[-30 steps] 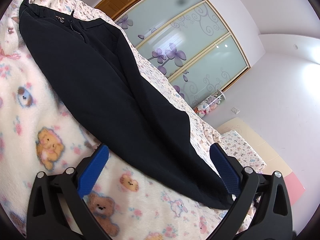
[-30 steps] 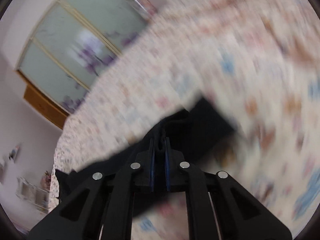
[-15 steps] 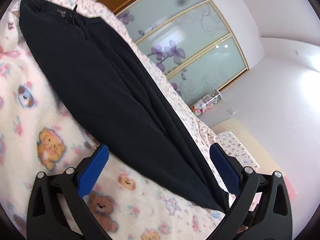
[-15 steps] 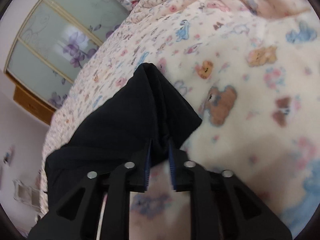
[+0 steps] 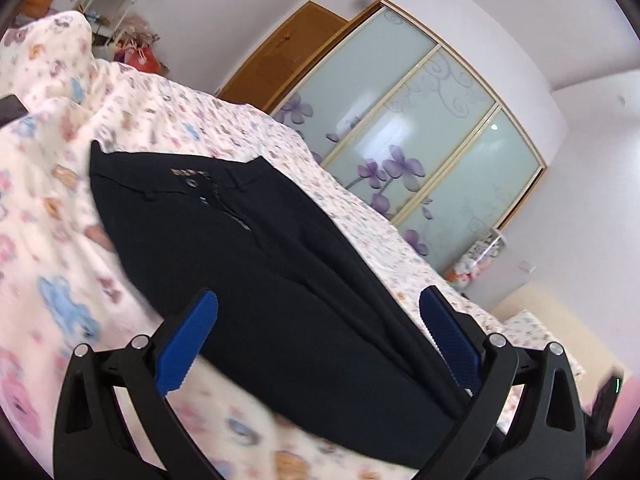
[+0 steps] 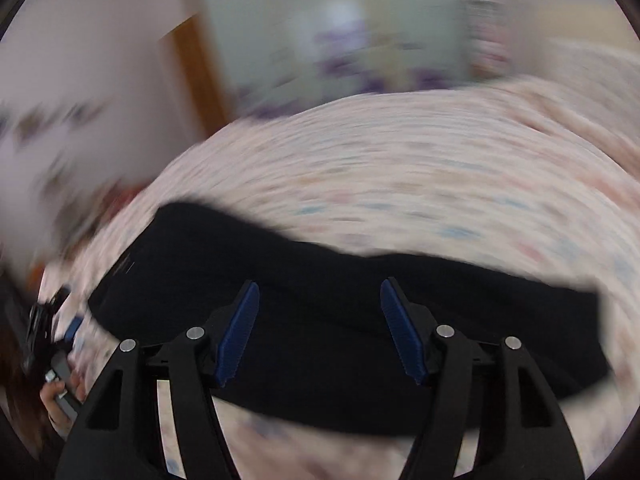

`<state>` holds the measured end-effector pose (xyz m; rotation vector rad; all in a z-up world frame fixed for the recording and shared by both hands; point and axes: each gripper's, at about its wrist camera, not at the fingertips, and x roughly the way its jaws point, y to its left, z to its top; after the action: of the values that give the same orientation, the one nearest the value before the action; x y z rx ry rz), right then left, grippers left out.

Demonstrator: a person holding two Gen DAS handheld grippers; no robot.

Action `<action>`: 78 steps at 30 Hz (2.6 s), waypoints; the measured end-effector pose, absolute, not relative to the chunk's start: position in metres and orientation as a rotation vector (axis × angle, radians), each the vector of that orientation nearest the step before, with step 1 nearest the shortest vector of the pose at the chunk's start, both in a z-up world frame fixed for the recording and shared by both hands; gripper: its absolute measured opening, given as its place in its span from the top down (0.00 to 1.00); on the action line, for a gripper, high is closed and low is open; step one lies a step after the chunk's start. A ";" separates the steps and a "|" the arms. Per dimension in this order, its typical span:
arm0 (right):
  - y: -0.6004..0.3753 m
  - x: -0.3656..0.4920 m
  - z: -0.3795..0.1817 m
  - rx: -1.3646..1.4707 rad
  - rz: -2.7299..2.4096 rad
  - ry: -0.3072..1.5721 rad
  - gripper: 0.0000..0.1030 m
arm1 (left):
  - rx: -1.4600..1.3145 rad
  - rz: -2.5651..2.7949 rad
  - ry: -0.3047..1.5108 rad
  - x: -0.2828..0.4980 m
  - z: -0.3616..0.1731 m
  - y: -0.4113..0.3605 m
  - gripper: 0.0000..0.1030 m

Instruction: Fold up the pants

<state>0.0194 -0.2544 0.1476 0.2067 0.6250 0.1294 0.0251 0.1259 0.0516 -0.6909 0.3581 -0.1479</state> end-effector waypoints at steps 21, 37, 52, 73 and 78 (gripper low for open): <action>-0.086 0.286 0.070 -0.240 0.231 0.944 0.98 | -0.718 -0.165 0.551 0.048 0.026 0.171 0.02; 0.000 0.066 0.052 -0.476 0.628 0.732 0.98 | -0.817 -0.076 0.468 0.034 0.026 0.199 0.02; -0.012 0.059 0.019 -0.400 0.599 0.657 0.98 | -0.995 -0.310 0.824 0.206 0.049 0.219 0.02; -0.027 0.048 0.048 -0.308 0.605 0.598 0.98 | -0.742 -0.023 0.652 0.148 0.086 0.247 0.93; -0.020 0.042 0.047 -0.344 0.599 0.619 0.98 | -0.776 0.027 0.692 0.102 0.038 0.264 0.93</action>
<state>0.0422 -0.0198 0.0472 -0.3440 0.6187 0.5989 0.1022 0.2643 0.0377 -0.7759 0.6917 0.0266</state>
